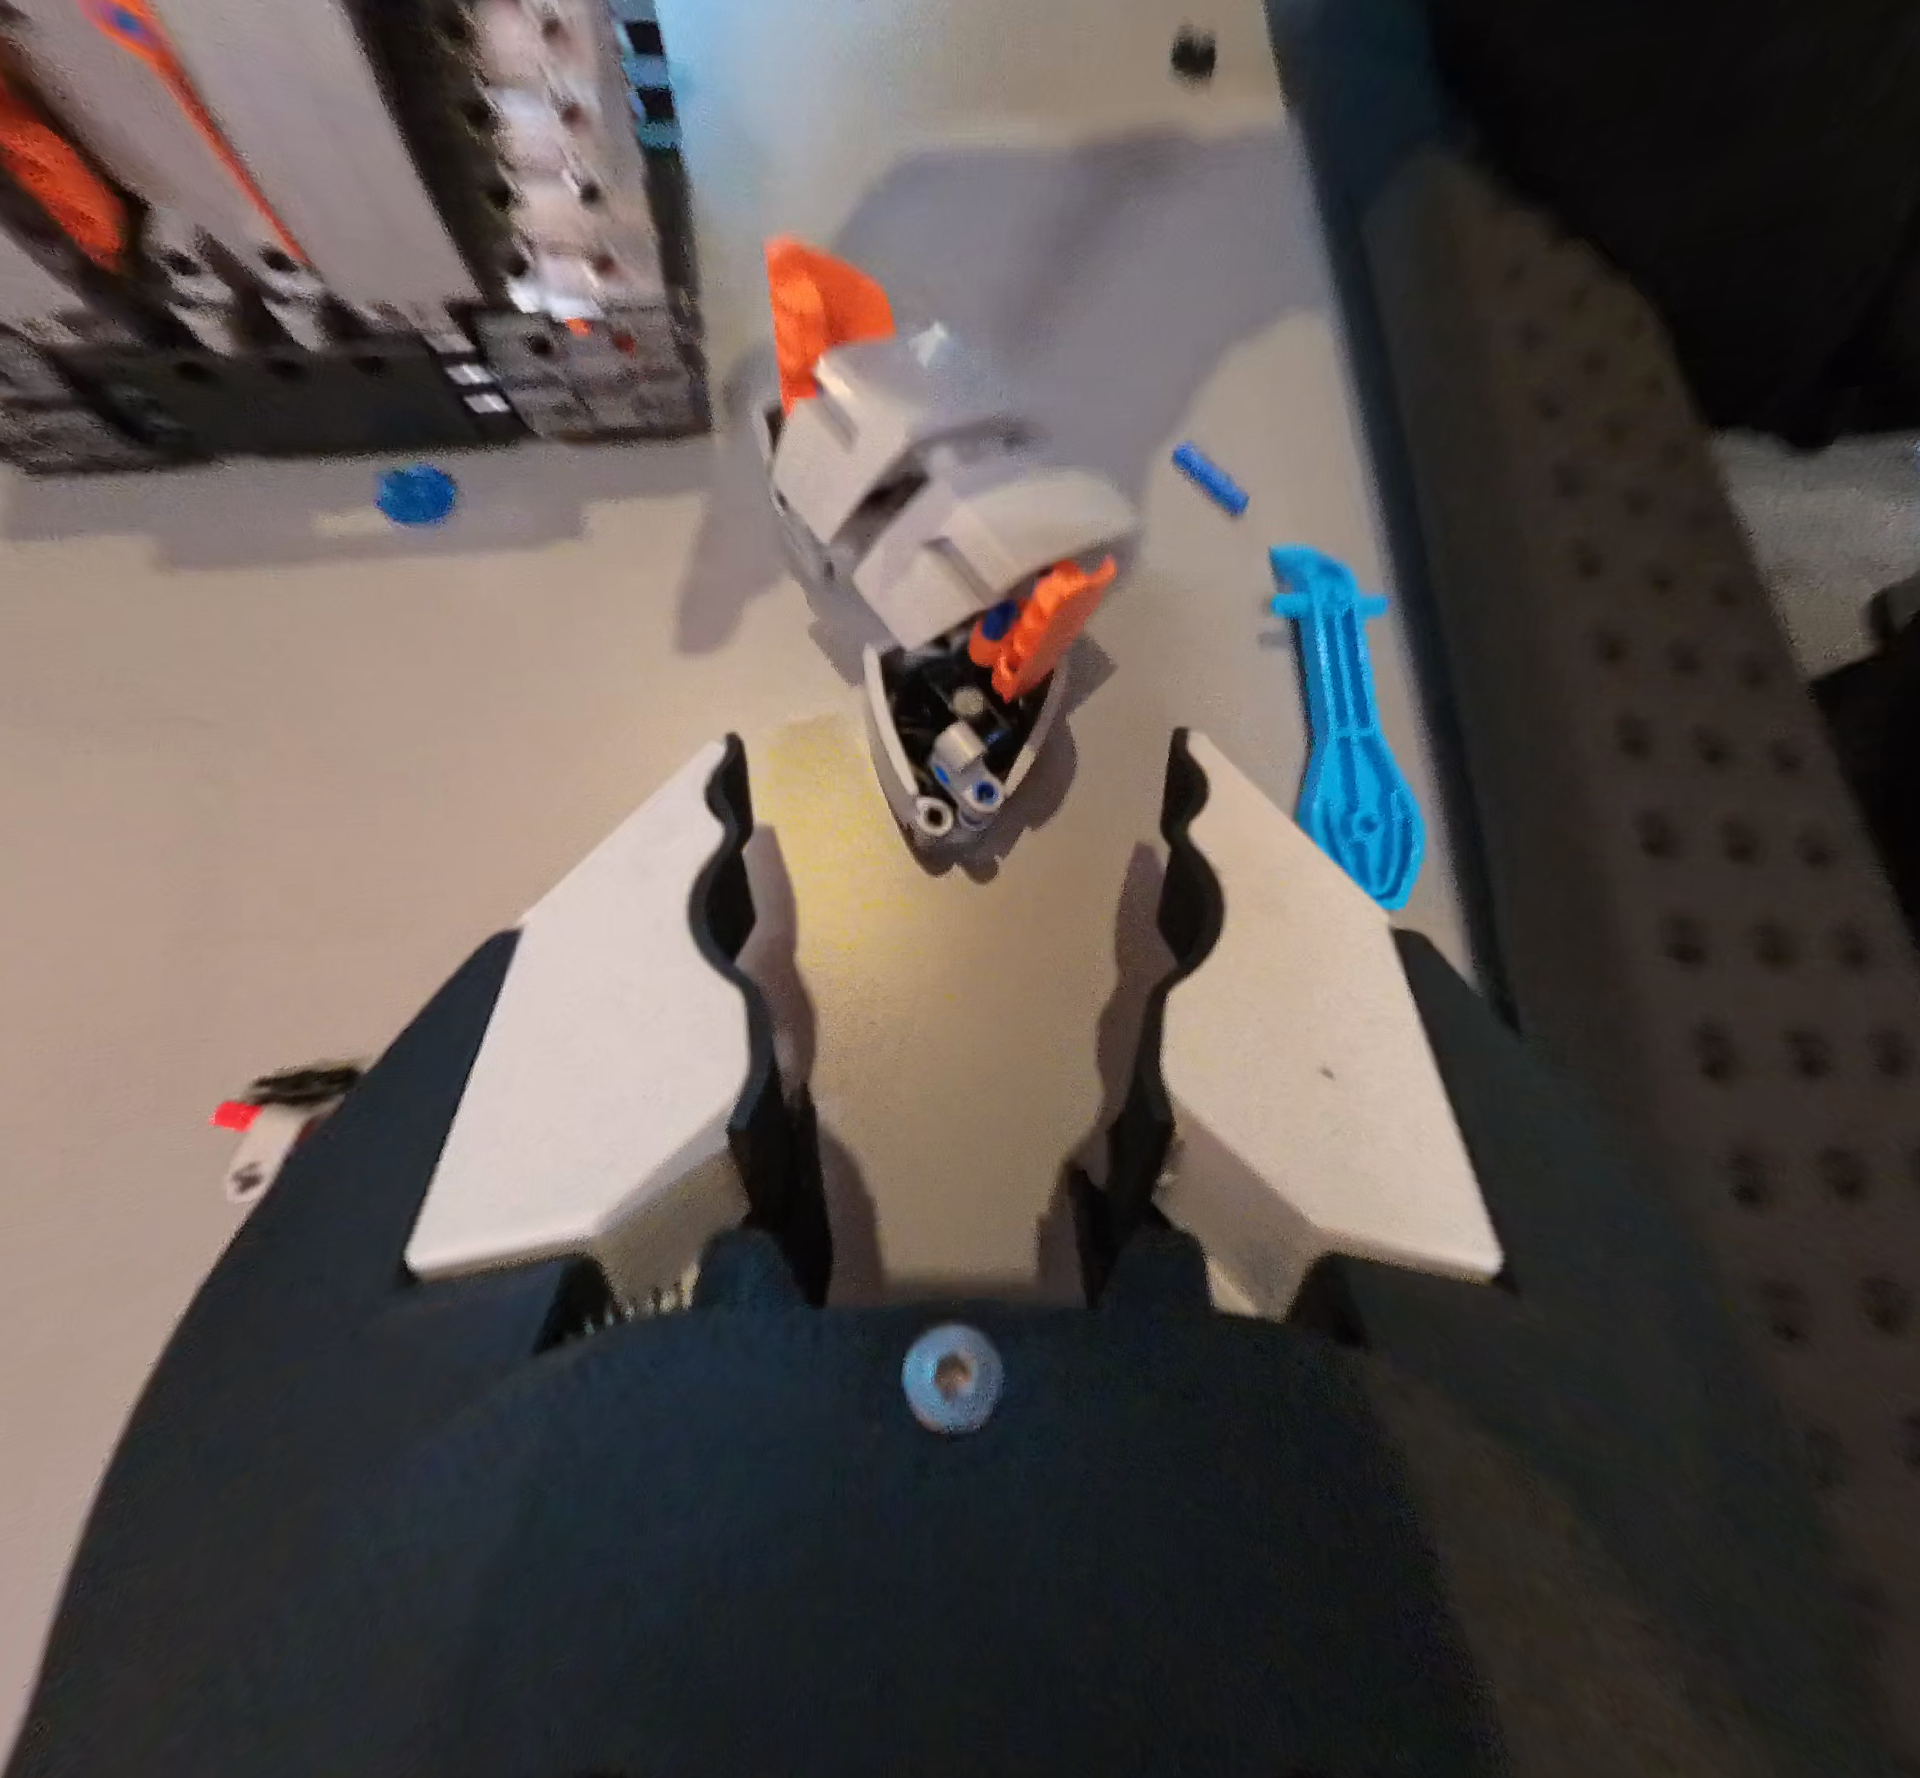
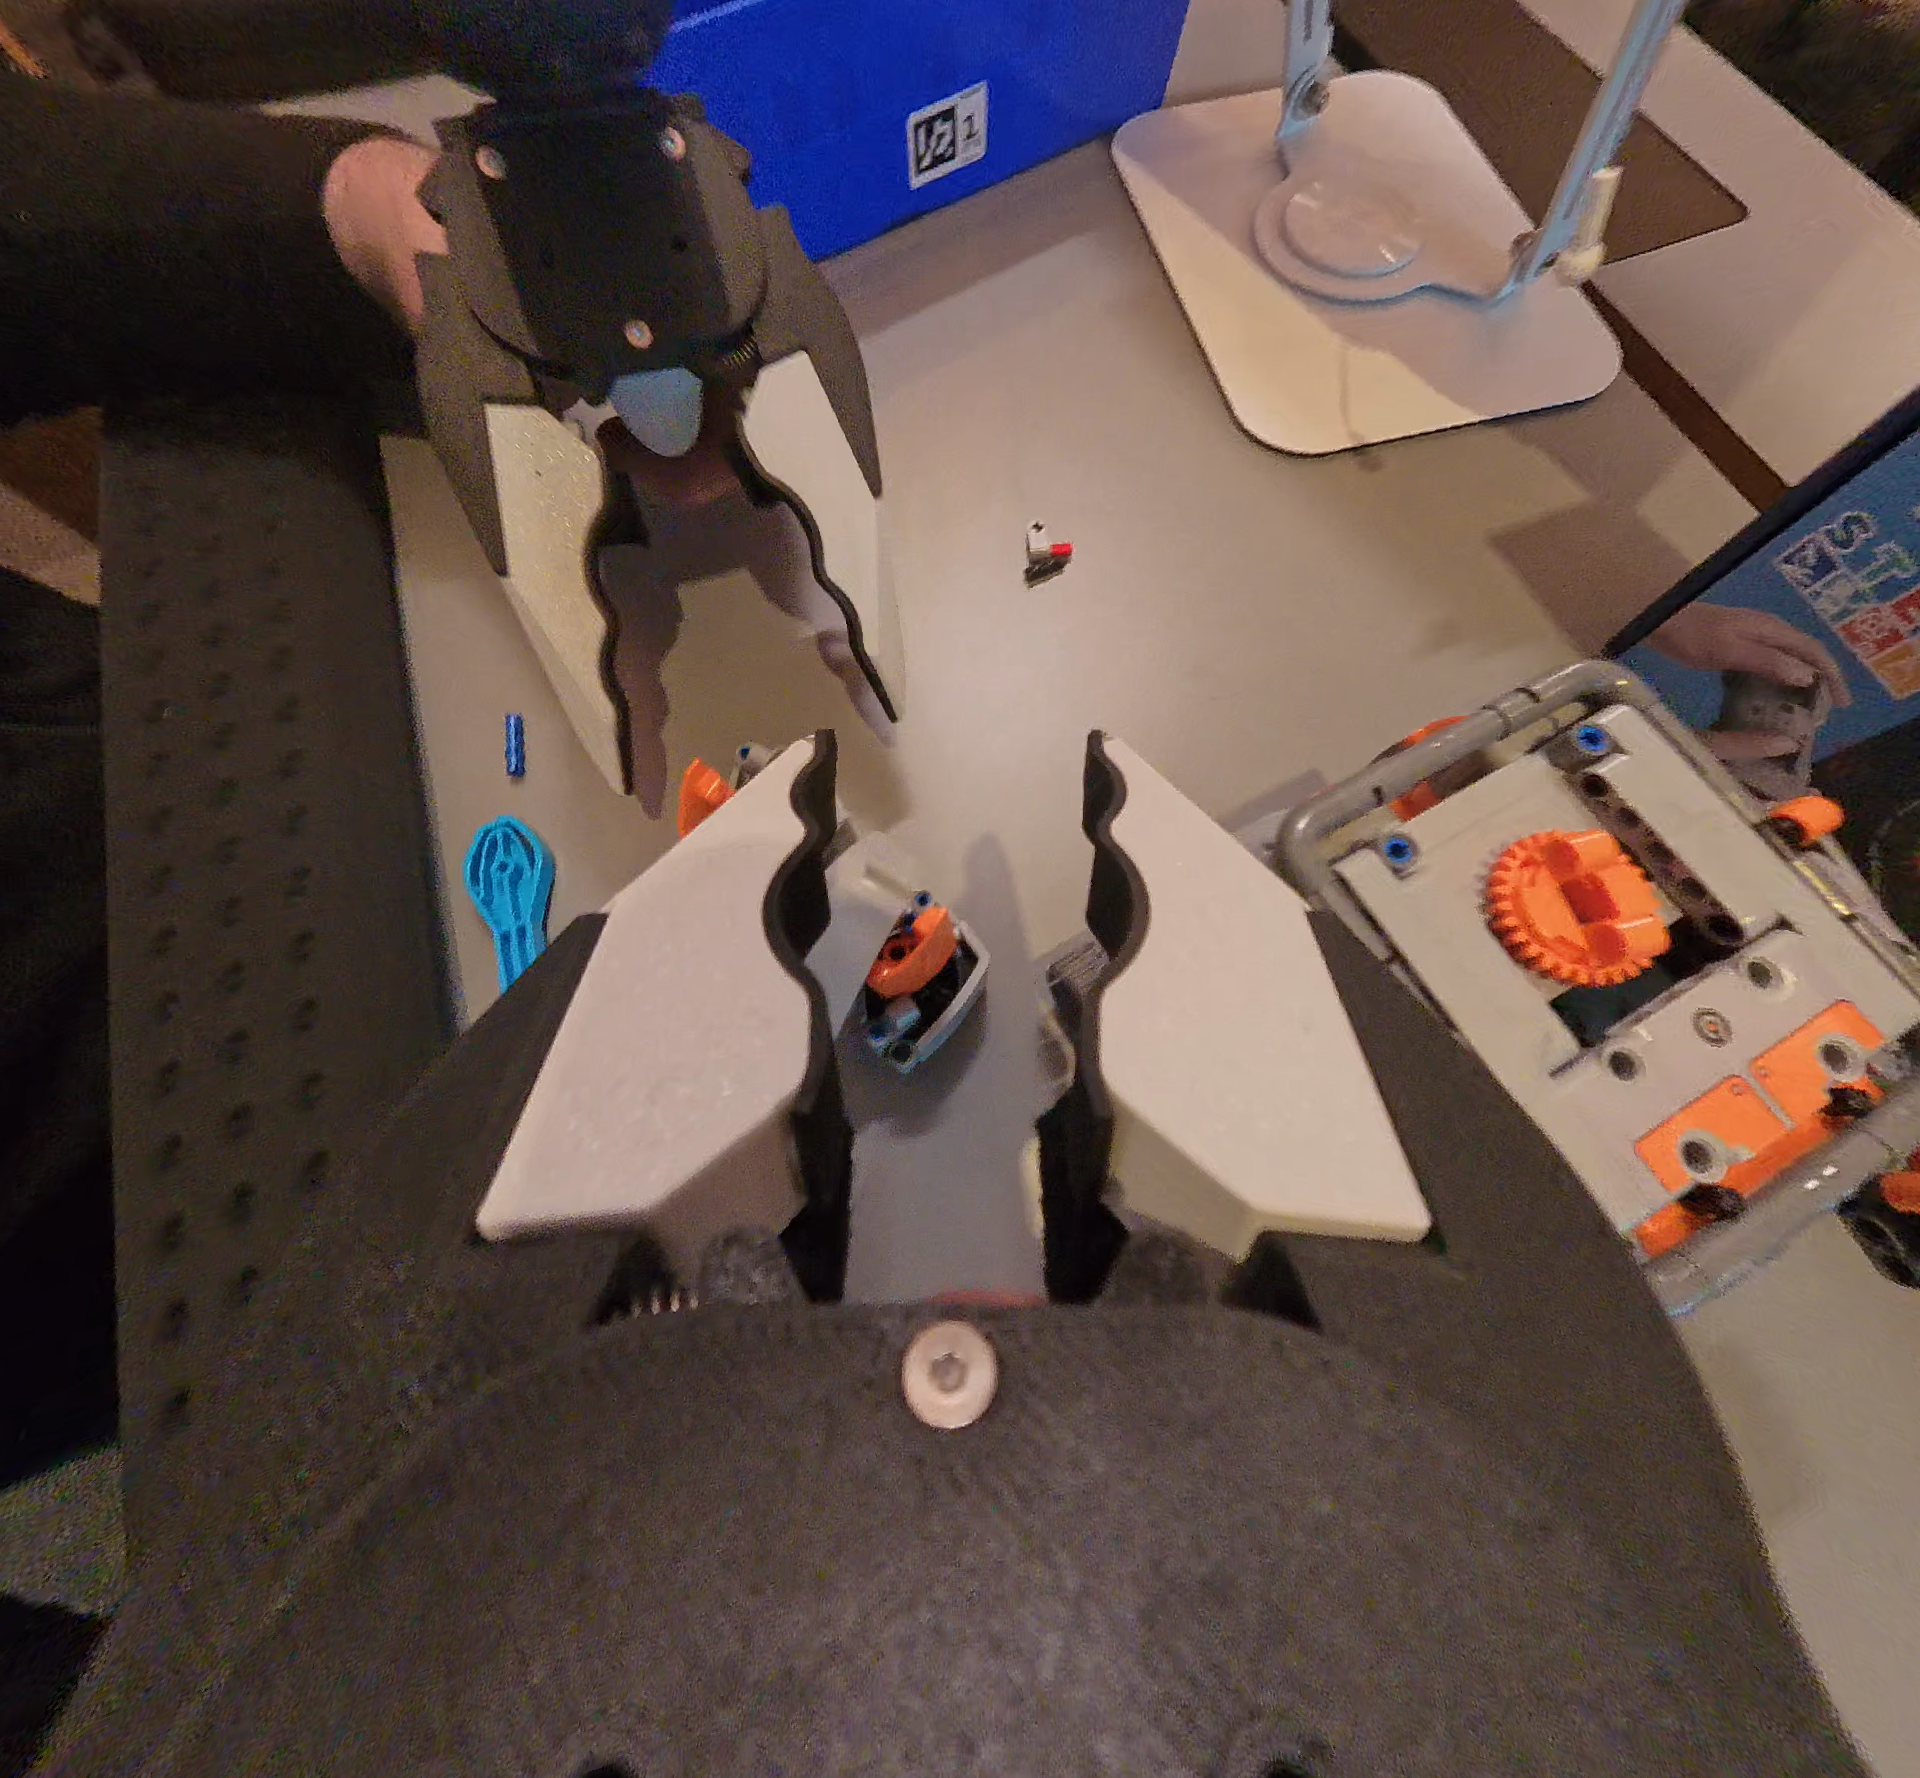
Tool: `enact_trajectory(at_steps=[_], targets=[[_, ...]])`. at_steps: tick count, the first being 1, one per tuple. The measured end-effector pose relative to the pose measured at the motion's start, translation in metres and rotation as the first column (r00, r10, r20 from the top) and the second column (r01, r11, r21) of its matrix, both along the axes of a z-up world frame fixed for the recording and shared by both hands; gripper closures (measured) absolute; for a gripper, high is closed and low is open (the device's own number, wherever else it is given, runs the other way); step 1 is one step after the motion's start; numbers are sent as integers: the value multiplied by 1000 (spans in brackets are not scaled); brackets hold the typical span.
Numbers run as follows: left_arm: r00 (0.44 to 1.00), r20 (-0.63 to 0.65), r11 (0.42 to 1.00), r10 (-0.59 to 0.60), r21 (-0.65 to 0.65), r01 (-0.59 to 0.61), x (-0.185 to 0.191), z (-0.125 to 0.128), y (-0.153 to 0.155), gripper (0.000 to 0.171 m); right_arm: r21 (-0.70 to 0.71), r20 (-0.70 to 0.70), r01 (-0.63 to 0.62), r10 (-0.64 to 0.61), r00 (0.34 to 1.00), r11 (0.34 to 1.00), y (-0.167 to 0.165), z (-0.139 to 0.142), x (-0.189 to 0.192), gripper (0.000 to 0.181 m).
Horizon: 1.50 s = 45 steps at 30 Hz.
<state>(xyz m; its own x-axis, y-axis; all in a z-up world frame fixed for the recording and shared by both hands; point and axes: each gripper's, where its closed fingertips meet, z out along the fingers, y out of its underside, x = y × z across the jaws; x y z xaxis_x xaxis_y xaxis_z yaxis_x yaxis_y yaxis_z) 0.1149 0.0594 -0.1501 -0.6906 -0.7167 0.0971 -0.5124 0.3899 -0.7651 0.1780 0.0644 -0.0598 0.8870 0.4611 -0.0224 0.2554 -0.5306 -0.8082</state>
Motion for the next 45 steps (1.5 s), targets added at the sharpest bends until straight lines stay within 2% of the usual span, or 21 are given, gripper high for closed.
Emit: enact_trajectory(at_steps=[2,4,7,11,16,20,22,24,29,30,34,37,40,41,42,45], targets=[[1000,-23,997,-5,79,7,1,-18,0,97,-43,14,-36,37,999,998,-7,-10,-5,135],[999,-19,995,-27,98,29,1,-24,-6,107,-111,43,-75,81,996,991,-16,-25,-11,133],[999,26,992,-40,121,37,7,-22,-9,135,-189,92,-107,127,988,976,-22,-45,-15,131],[997,70,987,-30,163,18,11,-22,-6,136,-227,113,-121,149,982,966,-22,-56,-18,131],[987,156,941,47,325,-97,11,-13,24,138,-166,133,-117,140,981,979,-13,-48,-19,131],[965,248,816,87,537,-212,1,-4,60,137,-82,169,-139,152,974,987,-4,-37,-27,133],[943,323,716,76,641,-278,-4,7,79,137,-60,168,-151,159,973,987,1,-35,-32,132],[933,358,582,33,752,-309,-11,13,92,138,-50,189,-152,159,969,987,5,-37,-35,131],[927,365,412,-83,860,-302,-20,13,85,138,-21,250,-204,203,947,979,15,-44,-49,129],[927,361,403,-106,868,-292,-21,11,81,138,-15,274,-212,208,939,977,17,-46,-52,129],[926,359,429,-115,859,-279,-23,11,71,138,-73,298,-214,226,927,974,17,-61,-53,129],[934,352,554,-54,789,-265,-25,9,63,140,-84,307,-218,233,923,972,19,-65,-54,129],[945,323,726,48,638,-256,-27,8,48,142,-109,312,-231,254,915,967,18,-72,-58,129],[952,300,771,67,590,-240,-28,6,41,148,-121,317,-235,262,911,964,18,-75,-59,128],[958,278,800,65,560,-217,-30,2,36,149,-129,325,-237,267,907,963,18,-77,-59,127],[968,246,846,42,506,-166,-35,-1,28,137,-161,342,-234,276,898,959,17,-85,-59,128]])
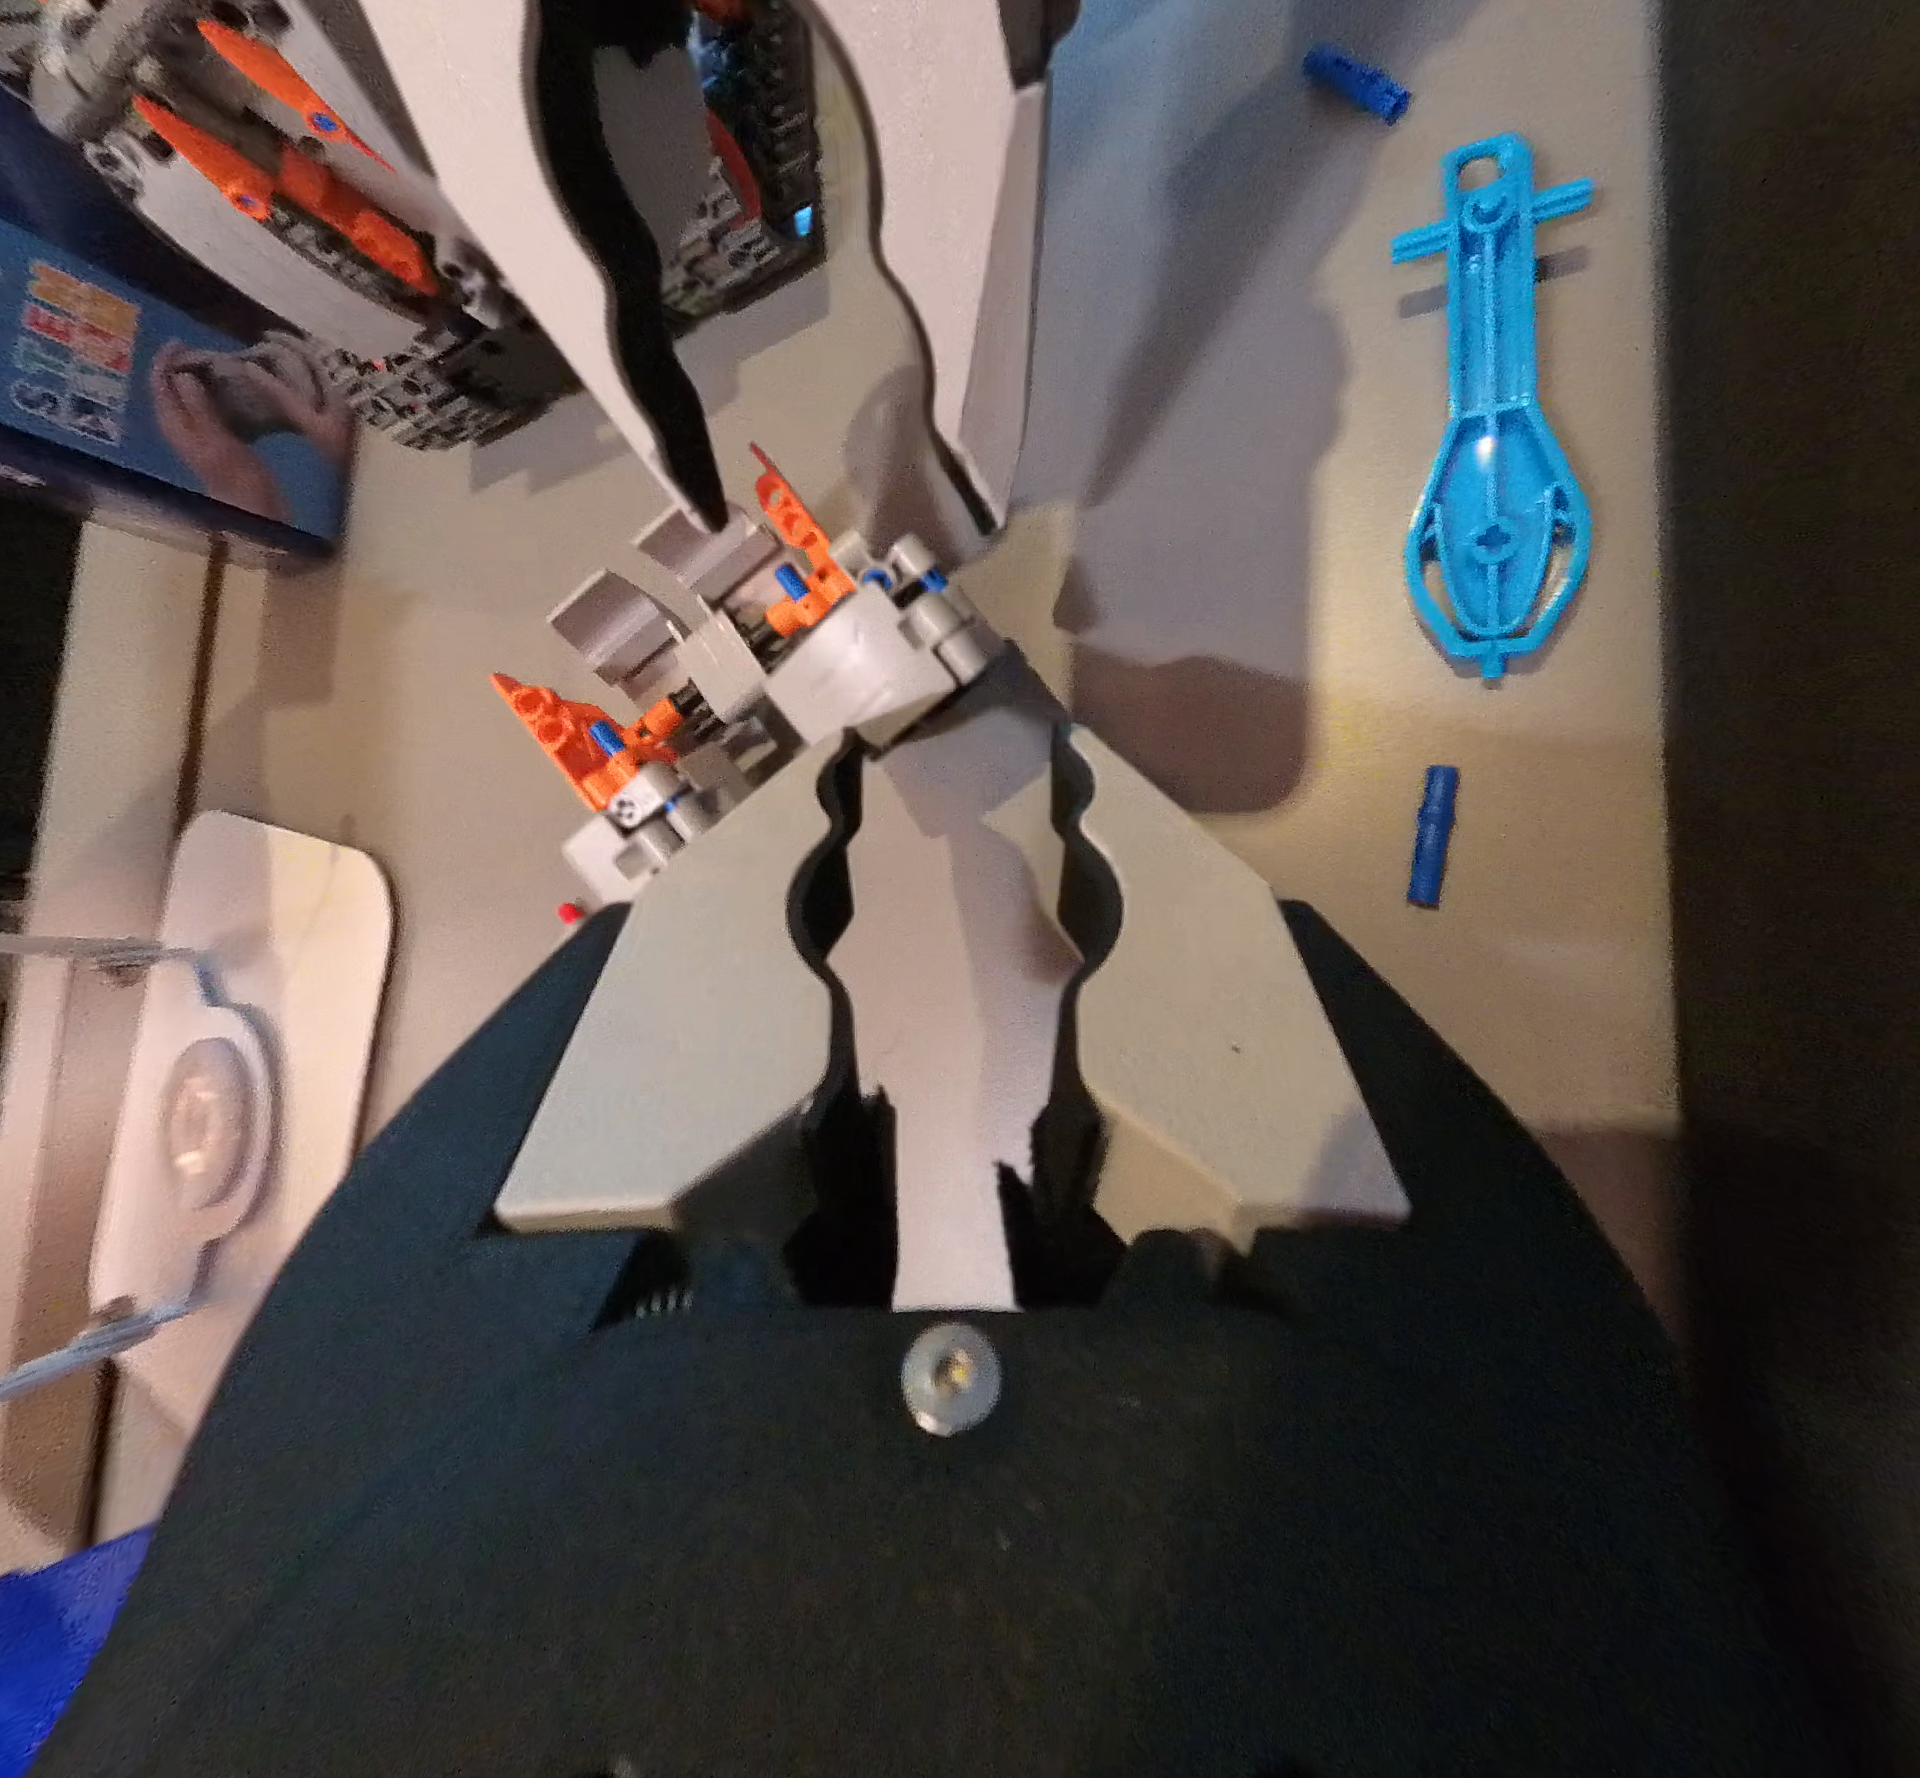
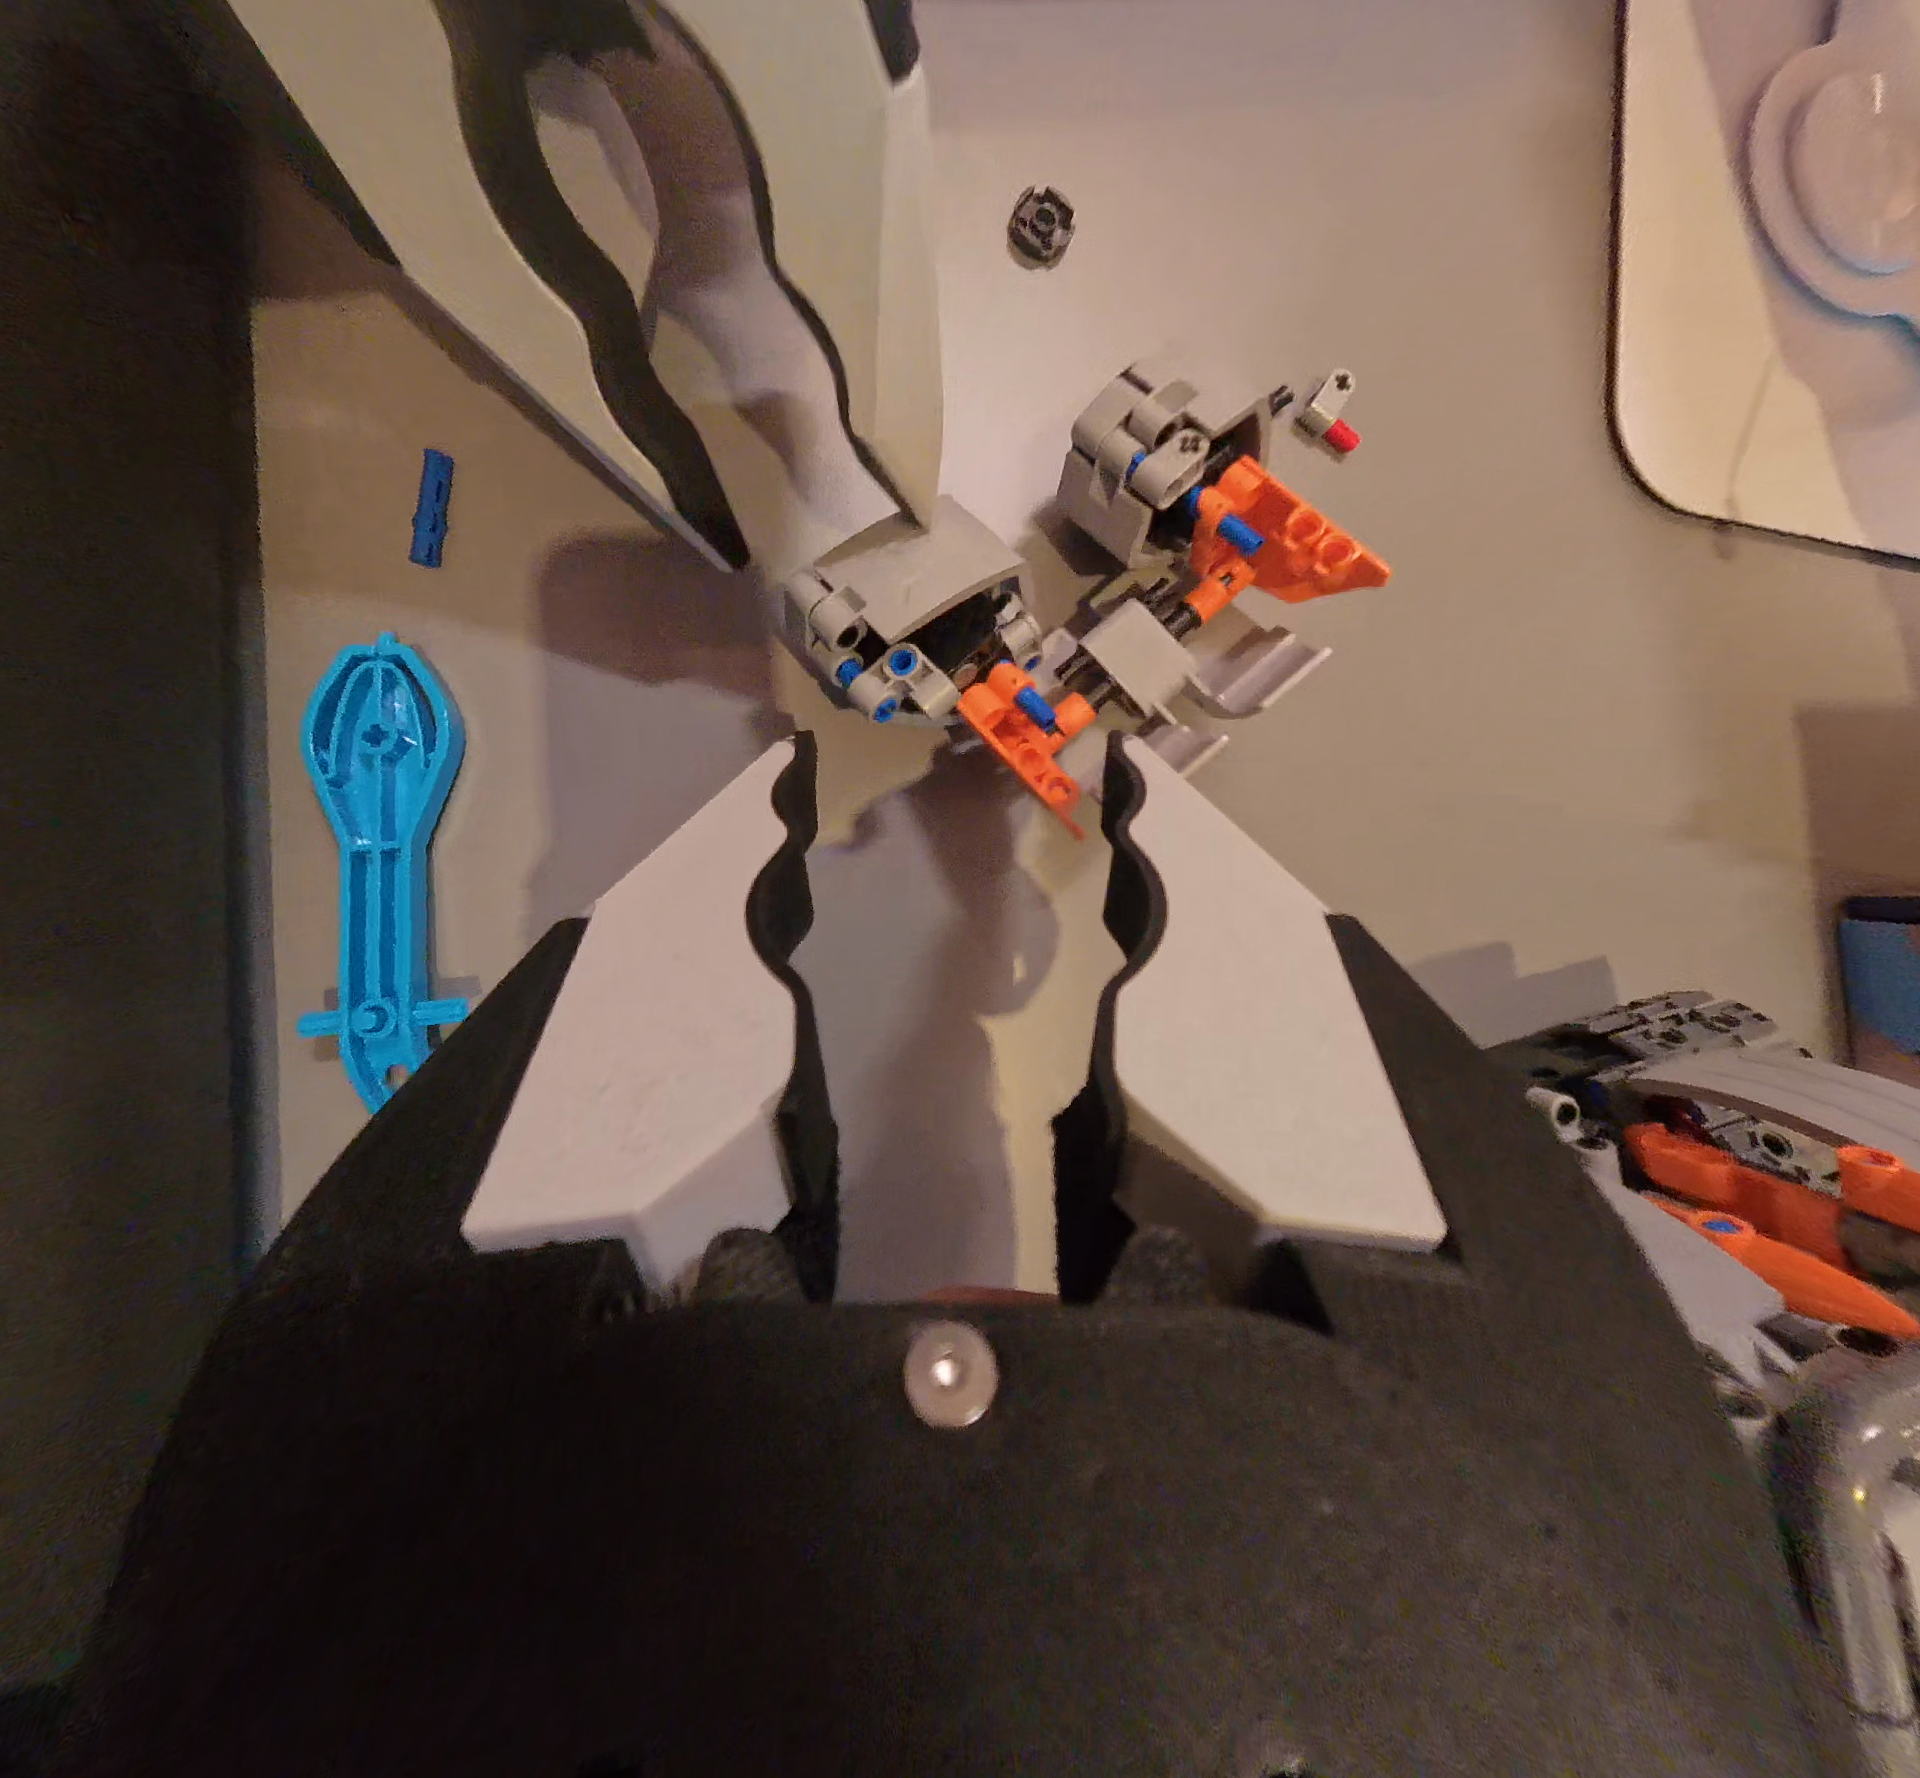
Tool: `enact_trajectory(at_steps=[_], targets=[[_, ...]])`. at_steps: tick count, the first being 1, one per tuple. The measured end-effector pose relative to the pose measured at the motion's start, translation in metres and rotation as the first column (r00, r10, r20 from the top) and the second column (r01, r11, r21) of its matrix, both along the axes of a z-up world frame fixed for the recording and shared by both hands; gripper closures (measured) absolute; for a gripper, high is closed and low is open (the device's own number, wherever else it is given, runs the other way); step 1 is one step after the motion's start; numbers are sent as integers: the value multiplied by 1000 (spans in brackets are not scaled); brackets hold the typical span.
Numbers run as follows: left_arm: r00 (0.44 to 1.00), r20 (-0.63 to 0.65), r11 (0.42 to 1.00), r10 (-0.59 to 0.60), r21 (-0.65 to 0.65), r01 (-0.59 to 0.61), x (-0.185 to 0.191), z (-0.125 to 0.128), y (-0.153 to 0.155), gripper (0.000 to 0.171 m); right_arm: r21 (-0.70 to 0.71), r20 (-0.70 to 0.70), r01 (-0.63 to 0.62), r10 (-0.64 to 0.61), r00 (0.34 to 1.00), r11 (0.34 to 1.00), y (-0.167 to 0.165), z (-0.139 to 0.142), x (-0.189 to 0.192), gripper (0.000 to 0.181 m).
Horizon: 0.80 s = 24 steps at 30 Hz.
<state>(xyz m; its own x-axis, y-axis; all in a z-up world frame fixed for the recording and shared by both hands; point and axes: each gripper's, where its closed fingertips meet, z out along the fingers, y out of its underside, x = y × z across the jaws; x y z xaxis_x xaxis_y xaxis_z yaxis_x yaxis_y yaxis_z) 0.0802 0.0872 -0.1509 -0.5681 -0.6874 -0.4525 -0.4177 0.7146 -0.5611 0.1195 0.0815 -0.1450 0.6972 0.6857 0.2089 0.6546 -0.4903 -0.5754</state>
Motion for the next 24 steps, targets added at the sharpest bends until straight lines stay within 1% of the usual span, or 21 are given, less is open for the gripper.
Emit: enact_trajectory(at_steps=[1,3,5,7,9,10,12,14,15,16,18,19,20,21,23,24], targets=[[1000,-6,999,-5,-43,5,-1,2,0,136,-7,9,4,-4,1000,1000,-1,-2,1,127],[999,51,994,9,-109,-3,0,18,9,136,-10,10,11,-11,1000,1000,-2,-1,3,127],[994,76,987,77,-148,-65,4,30,27,131,6,10,33,-33,999,999,-2,5,8,127],[987,71,977,144,-171,-130,10,33,43,127,27,-10,46,-46,999,999,-1,11,9,126],[973,9,959,231,-168,-226,19,21,58,116,37,-8,40,-40,999,999,1,12,7,125],[968,-20,954,250,-167,-250,23,13,62,116,39,-4,28,-28,1000,999,1,11,4,124],[958,-82,940,275,-183,-286,29,-2,64,110,43,1,5,-5,1000,999,4,9,-5,122],[949,-129,924,289,-222,-312,33,-12,62,113,20,-4,-10,10,1000,1000,6,1,-15,121],[945,-138,916,298,-239,-323,35,-13,61,113,1,16,-10,10,1000,1000,7,-6,-16,118],[947,-138,914,290,-253,-317,35,-13,58,115,-23,55,-6,7,998,1000,7,-14,-13,120],[956,-152,913,250,-291,-285,32,-11,47,130,-70,103,2,6,995,998,4,-27,-6,121],[958,-165,910,233,-309,-275,30,-11,42,123,-75,97,6,1,995,997,3,-26,-4,123],[960,-170,912,224,-309,-268,28,-13,40,119,-71,89,12,-6,996,997,2,-23,-1,129],[963,-173,919,207,-304,-253,26,-14,38,120,-65,90,21,-15,996,998,0,-20,4,130],[967,-208,918,146,-335,-210,19,-15,30,123,-57,66,42,-39,997,998,-5,-11,10,125],[969,-201,913,144,-350,-208,19,-12,30,122,-55,44,51,-49,998,997,-8,-7,11,125]])
